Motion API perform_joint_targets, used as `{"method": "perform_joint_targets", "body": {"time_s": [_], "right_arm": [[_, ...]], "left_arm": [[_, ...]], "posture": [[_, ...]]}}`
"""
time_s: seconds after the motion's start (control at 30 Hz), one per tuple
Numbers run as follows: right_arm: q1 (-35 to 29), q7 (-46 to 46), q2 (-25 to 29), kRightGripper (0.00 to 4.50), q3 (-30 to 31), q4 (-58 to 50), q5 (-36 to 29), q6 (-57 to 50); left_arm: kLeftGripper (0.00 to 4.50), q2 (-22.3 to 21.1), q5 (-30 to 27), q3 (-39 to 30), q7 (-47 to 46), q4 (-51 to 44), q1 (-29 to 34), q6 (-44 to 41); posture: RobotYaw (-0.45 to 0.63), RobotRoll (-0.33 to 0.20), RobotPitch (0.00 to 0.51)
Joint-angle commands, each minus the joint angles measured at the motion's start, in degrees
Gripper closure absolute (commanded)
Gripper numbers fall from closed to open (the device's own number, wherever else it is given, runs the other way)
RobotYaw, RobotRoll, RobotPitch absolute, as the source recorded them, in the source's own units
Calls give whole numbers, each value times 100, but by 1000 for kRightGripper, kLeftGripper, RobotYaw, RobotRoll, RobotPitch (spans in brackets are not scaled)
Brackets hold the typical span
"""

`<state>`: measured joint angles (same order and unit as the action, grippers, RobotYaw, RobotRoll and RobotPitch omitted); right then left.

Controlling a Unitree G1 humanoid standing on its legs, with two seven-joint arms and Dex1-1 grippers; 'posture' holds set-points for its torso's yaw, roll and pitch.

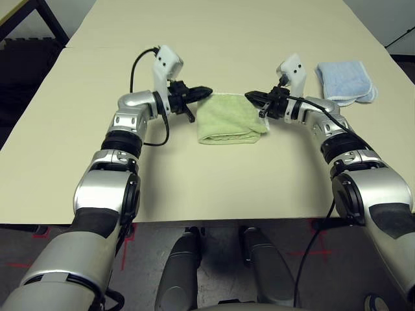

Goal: Fold the towel and set it aside.

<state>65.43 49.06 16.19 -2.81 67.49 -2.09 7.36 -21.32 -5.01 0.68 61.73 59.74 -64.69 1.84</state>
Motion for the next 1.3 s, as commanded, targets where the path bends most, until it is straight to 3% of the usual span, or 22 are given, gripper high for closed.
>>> {"method": "perform_joint_targets", "body": {"time_s": [0.03, 0.4, 0.6, 0.73, 0.87, 1.07, 1.17, 1.3], "right_arm": [[81, -135, -74, 4500, 105, 134, 137, -19], [42, -647, -155, 4500, 440, 338, 622, -160], [138, -556, -117, 4500, 122, 253, 285, 81], [220, 189, 60, 4500, -395, 67, -324, 340], [190, 1452, 395, 4500, -838, -170, -972, 233], [-142, 2968, 1034, 4500, -559, -540, -959, 389], [-405, 3665, 1440, 4500, -245, -633, -740, 702], [-599, 4004, 1664, 4500, -87, -632, -644, 940]], "left_arm": [[4487, 24, 186, 116, -12, 228, 81, 143], [4487, 95, 614, 317, -309, 755, -9, 334], [4487, -10, 332, 30, -52, 632, -216, 410], [4487, -176, -305, -456, 661, 128, -279, 287], [4487, -520, -656, -547, 1334, -765, 121, -35], [4487, -1139, -995, -422, 1858, -2493, 1309, -848], [3866, -1460, -1087, -343, 2050, -3221, 1877, -1154], [2394, -1600, -1079, -313, 2099, -3356, 2187, -891]], "posture": [[-47, 0, 190], [-57, 0, 181], [-54, 0, 178], [-66, 0, 178], [-67, 0, 178], [-69, 0, 177], [-64, 0, 177], [-60, 0, 177]]}}
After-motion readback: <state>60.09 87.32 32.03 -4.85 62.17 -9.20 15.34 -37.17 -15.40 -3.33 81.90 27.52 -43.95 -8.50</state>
